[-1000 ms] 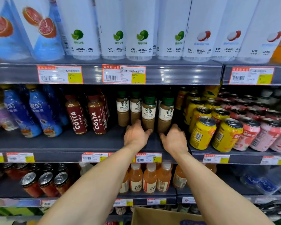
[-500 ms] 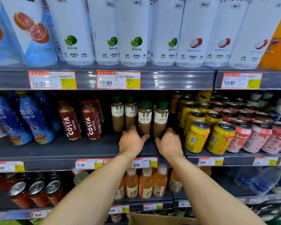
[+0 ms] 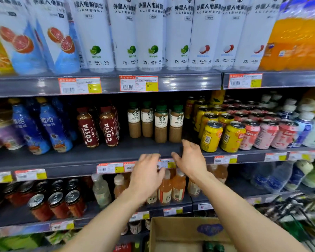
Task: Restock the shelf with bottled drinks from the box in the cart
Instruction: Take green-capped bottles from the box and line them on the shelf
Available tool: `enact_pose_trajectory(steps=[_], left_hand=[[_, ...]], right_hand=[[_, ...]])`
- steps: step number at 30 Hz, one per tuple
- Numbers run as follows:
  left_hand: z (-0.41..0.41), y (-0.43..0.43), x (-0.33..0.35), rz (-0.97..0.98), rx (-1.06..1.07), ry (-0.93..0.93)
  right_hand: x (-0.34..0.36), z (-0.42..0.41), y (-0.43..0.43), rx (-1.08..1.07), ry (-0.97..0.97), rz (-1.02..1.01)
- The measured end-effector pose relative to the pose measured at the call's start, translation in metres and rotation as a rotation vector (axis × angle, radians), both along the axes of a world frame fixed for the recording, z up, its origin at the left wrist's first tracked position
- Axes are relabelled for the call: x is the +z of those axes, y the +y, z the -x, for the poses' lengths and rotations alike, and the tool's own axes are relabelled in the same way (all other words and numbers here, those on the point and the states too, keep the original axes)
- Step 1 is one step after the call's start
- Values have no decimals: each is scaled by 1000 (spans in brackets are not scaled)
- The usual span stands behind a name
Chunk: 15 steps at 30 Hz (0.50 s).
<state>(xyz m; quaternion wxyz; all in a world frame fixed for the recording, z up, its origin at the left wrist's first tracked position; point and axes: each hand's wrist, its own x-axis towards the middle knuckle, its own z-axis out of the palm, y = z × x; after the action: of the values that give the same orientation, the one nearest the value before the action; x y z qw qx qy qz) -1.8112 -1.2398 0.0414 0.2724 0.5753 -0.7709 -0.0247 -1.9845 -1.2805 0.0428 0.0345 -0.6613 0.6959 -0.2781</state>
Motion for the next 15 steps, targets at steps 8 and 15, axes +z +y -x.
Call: enact_pose_trajectory(steps=[8, 15], left_hand=[[11, 100, -84, -281, -110, -191], [17, 173, -146, -566, -127, -267]], right_hand=[[-62, 6, 118, 51, 83, -139], [-154, 50, 211, -17, 115, -530]])
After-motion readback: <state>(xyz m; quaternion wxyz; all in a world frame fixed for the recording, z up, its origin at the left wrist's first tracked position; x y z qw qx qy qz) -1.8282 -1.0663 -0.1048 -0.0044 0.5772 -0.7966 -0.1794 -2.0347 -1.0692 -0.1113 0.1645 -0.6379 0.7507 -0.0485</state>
